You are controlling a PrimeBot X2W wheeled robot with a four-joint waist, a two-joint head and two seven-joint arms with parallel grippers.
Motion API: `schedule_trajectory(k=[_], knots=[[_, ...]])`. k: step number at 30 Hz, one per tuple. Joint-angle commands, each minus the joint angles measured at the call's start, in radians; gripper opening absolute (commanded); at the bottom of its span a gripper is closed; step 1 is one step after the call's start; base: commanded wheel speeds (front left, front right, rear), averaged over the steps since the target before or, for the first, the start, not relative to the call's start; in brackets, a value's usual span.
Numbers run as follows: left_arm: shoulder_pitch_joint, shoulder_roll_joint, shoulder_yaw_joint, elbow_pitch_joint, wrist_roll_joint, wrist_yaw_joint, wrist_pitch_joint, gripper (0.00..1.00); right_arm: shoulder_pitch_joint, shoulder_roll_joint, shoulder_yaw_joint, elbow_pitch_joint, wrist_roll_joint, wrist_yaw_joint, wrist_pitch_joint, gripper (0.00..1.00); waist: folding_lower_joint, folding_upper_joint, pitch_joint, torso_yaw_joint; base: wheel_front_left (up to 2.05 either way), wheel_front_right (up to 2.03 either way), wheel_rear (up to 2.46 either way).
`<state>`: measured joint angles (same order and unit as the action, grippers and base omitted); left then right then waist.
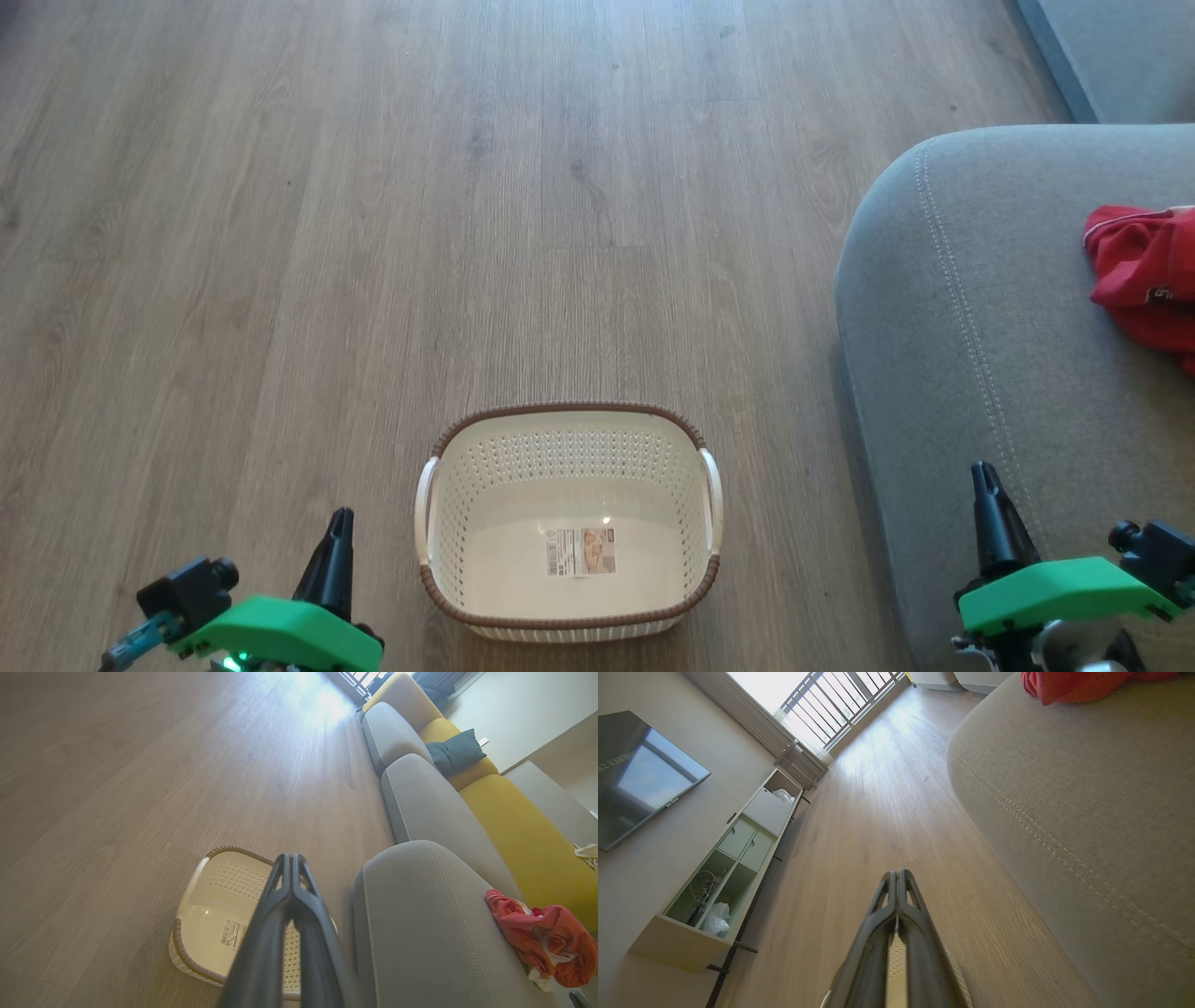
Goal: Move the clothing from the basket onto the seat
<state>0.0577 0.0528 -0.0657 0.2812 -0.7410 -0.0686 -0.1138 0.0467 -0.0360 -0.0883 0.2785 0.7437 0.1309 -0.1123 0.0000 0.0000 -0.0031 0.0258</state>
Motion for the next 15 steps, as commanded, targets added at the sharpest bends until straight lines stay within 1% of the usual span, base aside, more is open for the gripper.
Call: schedule_trajectory(k=[1, 15], knots=[[-0.059, 0.004, 0.023, -0.031, -0.033, -0.009, 0.008, 0.0, -0.057, -0.007, 0.004, -0.034, 0.034, 0.0, 0.012, 0.0, 0.0, 0.0, 0.0, -0.001, 0.0, 0.0, 0.0], [-0.078, 0.005, 0.049, -0.032, -0.182, -0.018, 0.045, 0.0, -0.074, -0.008, -0.001, -0.034, 0.181, 0.0, 0.049, 0.0, 0.0, 0.0, 0.001, -0.005, 0.0, 0.0, 0.0]])
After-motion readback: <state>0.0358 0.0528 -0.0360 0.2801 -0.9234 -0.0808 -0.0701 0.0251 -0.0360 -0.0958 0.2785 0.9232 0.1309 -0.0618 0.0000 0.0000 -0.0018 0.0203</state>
